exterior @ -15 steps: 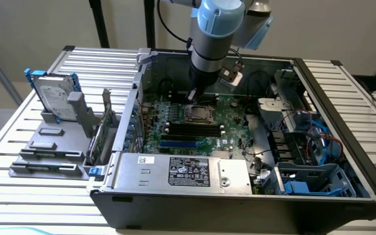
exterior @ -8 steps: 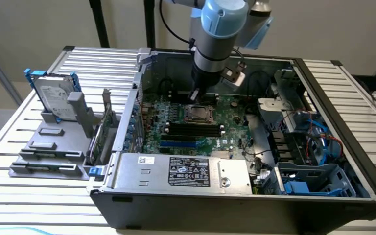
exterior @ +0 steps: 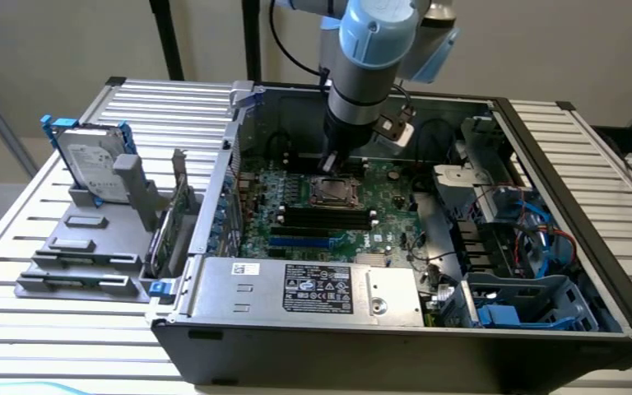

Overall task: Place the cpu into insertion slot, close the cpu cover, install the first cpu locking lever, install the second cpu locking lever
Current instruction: 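Install the first cpu locking lever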

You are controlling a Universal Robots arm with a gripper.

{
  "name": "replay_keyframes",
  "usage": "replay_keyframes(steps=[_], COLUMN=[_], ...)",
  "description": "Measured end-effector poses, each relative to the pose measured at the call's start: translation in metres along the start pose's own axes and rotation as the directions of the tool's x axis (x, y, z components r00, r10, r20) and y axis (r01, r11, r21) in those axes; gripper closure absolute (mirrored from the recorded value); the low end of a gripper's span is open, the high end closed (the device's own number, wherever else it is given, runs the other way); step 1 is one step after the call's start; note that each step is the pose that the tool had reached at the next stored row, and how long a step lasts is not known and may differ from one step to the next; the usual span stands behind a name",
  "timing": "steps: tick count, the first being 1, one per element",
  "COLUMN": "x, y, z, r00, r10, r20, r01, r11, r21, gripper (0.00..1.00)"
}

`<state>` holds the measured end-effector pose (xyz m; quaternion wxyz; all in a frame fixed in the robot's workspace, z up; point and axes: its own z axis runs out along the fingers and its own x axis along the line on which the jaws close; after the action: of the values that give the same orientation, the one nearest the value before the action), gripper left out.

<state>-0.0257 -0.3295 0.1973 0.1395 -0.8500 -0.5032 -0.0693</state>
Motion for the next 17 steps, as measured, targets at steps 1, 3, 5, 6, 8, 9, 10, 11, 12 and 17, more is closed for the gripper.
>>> replay_keyframes(steps=[1,3,5,6,8,9,10,11,12,17], x=[0.0000,0.0000,-0.0010,-0.0021,-0.0046,-0.0053,-0.0054,-0.0054,-0.0053,-0.0037], y=[0.0001,0.0001,-0.0004,-0.0016,-0.0051,-0.0064,-0.0065,-0.0065,-0.0066,-0.0057], z=[0.0001,0.0002,0.0003,0.0001,-0.0001,0.0000,0.0000,-0.0001,-0.0001,0.0003], r00=[1.0000,1.0000,1.0000,1.0000,1.0000,1.0000,1.0000,1.0000,1.0000,1.0000], r10=[-0.002,-0.005,-0.007,-0.008,-0.008,-0.009,-0.009,-0.009,-0.009,-0.009], r20=[-0.0002,-0.0008,-0.0021,-0.0022,-0.0028,-0.0031,-0.0031,-0.0029,-0.0029,-0.0030], r01=[0.002,0.005,0.007,0.008,0.008,0.009,0.009,0.009,0.009,0.009], r11=[1.0000,1.0000,1.0000,1.0000,0.9999,0.9999,0.9999,0.9999,0.9999,0.9999], r21=[-0.0011,-0.0028,-0.0039,-0.0046,-0.0061,-0.0067,-0.0068,-0.0068,-0.0067,-0.0067], gripper=[0.89,0.89,0.89,0.89,0.89,0.89,0.89,0.89,0.89,0.89])
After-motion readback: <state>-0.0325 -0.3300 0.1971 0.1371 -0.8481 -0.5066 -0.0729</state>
